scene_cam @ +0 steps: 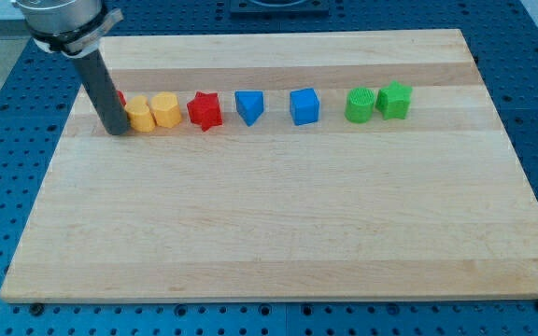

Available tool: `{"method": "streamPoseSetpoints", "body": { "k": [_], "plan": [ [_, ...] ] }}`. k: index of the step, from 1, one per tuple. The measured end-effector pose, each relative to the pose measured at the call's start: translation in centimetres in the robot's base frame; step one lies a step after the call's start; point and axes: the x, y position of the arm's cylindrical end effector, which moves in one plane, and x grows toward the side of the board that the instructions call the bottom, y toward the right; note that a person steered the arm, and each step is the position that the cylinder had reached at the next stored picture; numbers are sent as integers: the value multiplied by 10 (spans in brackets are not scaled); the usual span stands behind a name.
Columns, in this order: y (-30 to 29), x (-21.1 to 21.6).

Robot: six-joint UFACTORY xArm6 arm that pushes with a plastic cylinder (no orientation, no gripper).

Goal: Slide the yellow heart up a bit

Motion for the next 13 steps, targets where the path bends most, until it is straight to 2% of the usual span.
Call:
{"method": "streamPoseSetpoints", "body": {
  "k": [5,7,8,12,13],
  "plan": [
    [8,-22],
    [56,-25],
    [59,-33],
    [48,-47],
    [21,-46]
  ]
}}
